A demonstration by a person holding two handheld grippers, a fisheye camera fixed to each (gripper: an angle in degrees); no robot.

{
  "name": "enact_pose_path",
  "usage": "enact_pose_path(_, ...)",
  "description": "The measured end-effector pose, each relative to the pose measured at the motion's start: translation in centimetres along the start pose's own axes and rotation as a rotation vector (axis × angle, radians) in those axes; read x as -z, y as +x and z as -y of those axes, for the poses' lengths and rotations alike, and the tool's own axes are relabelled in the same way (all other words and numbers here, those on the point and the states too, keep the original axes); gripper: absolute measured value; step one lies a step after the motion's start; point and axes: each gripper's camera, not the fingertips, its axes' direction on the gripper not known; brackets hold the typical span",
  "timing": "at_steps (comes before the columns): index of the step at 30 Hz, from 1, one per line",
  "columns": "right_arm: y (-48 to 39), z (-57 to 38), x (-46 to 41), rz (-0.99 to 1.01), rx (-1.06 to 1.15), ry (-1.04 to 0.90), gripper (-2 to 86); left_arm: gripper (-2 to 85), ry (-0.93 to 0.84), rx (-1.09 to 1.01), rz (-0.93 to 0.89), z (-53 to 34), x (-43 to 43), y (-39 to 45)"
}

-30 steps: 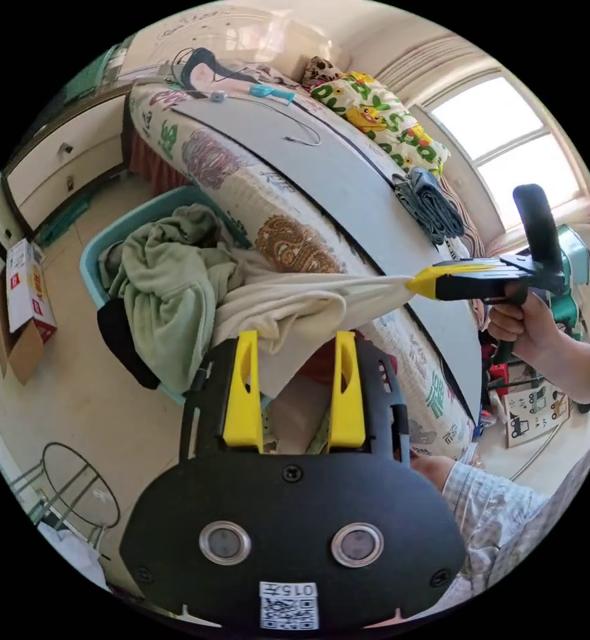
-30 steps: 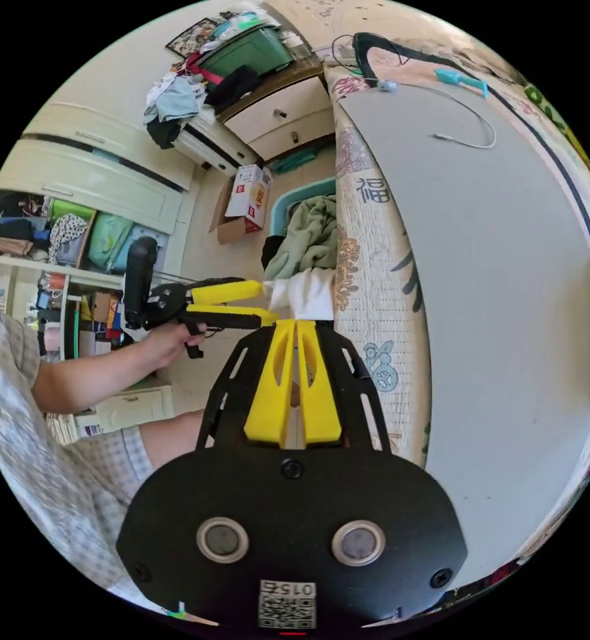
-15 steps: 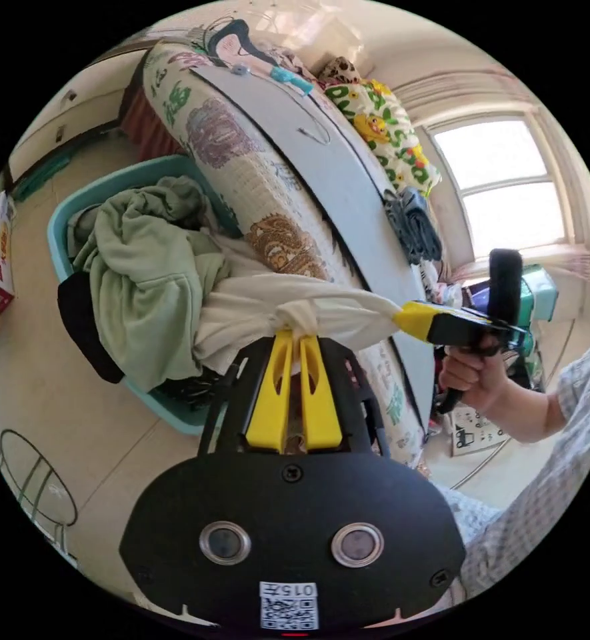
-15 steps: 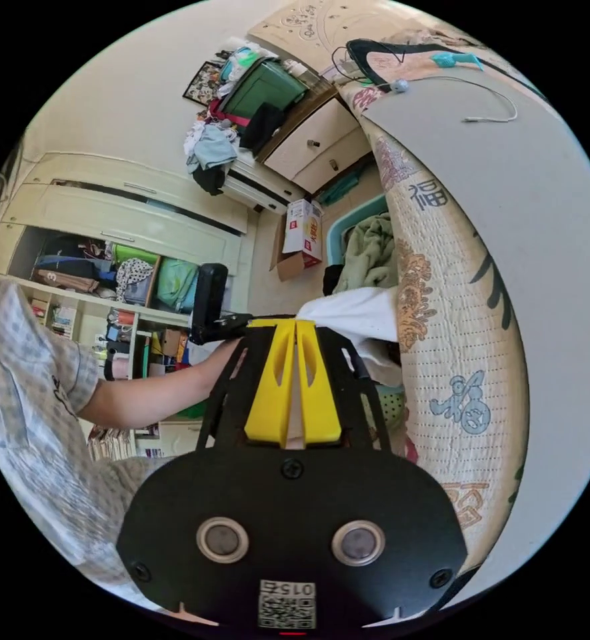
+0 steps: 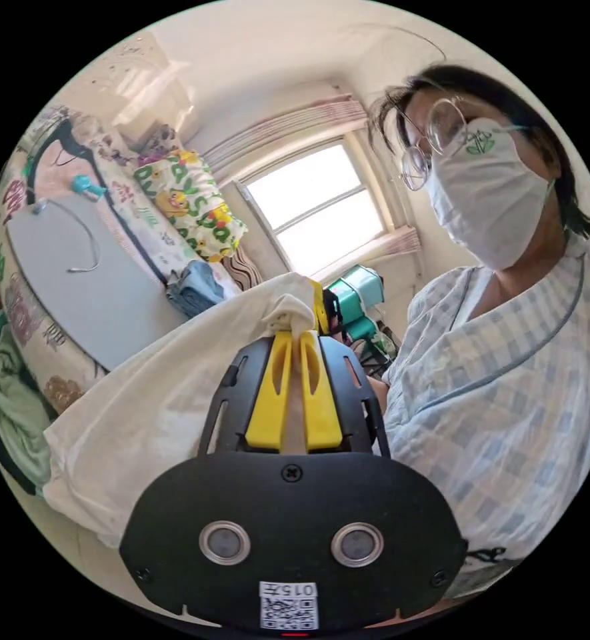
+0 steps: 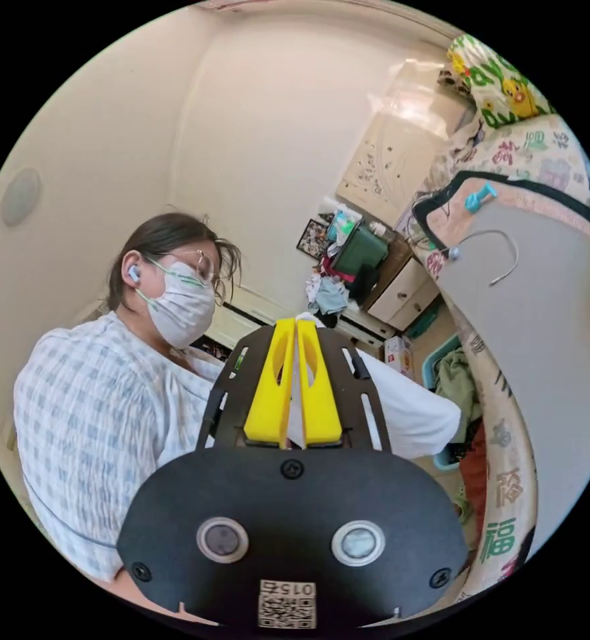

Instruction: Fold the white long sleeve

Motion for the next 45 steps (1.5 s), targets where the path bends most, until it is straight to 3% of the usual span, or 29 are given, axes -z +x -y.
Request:
enact_pose_path(4, -4.7, -0.8, 2.4, -0.361, -0.149, 0.134, -0.5, 0.0, -0.190, 0.020, -0.025, 2.1, -7.7, -0.7)
enact_pose_path(6, -5.5, -2.7, 3.2, -0.659, -0.289, 0.124, -0.6, -0.2, -0.290, 0.026, 0.012, 1.7, -10.5, -2.4)
enact_pose_path(8, -4.6, -4.6, 2.9, -0.782, -0.431, 0.117, -0.6, -0.4, -0.424, 0.042, 0.111, 0.7, -13.4, -4.4)
enact_pose_path(11, -3.0, -8.0, 1.3, -0.809, -0.616, 0.168, -0.6, -0.5, -0.625, 0.122, 0.277, -0.8, -17.2, -8.0)
enact_pose_path(15, -4.2, -10.8, -2.7, -0.801, -0.741, 0.222, -0.6, -0.6, -0.578, 0.320, 0.259, -0.4, -17.6, -10.6)
enact_pose_path(20, -11.5, -10.4, -5.5, -0.638, -0.708, 0.421, -0.6, -0.7, -0.265, 0.361, 0.302, 5.7, -13.5, -6.2)
enact_pose_path(26, -25.4, -6.2, -6.3, -0.505, -0.444, 0.701, -0.6, -0.8, -0.170, 0.040, 0.247, 22.5, -16.4, 3.9)
enact_pose_path(28, -30.4, -5.3, -6.4, -0.506, -0.368, 0.736, -0.6, -0.8, -0.143, -0.107, 0.141, 27.7, -18.7, 9.1)
enact_pose_path(33, -44.8, -7.5, -9.2, -0.630, -0.212, 0.776, -0.4, -0.8, -0.149, -0.257, 0.012, 32.0, -20.7, 17.8)
enact_pose_path(35, -47.3, -10.0, -10.9, -0.739, -0.334, 0.749, -0.1, -0.8, -0.271, -0.247, -0.045, 31.4, -22.5, 19.1)
enact_pose_path(37, -47.6, -13.3, -12.8, -0.849, -0.566, 0.652, -0.3, -0.8, -0.547, -0.137, -0.152, 27.8, -27.2, 18.7)
enact_pose_path(40, -44.9, -19.5, -16.8, -1.018, -0.940, 0.353, -0.3, -0.7, -0.831, 0.058, -0.073, 20.2, -32.4, 15.6)
enact_pose_path(42, -42.8, -22.4, -20.6, -1.117, -1.080, 0.110, 0.1, -0.7, -0.891, 0.148, -0.001, 16.9, -33.8, 13.5)
enact_pose_path(45, -42.2, -22.0, -25.2, -1.149, -1.001, 0.014, 4.3, -0.7, -0.876, 0.289, 0.048, 15.1, -34.3, 11.3)
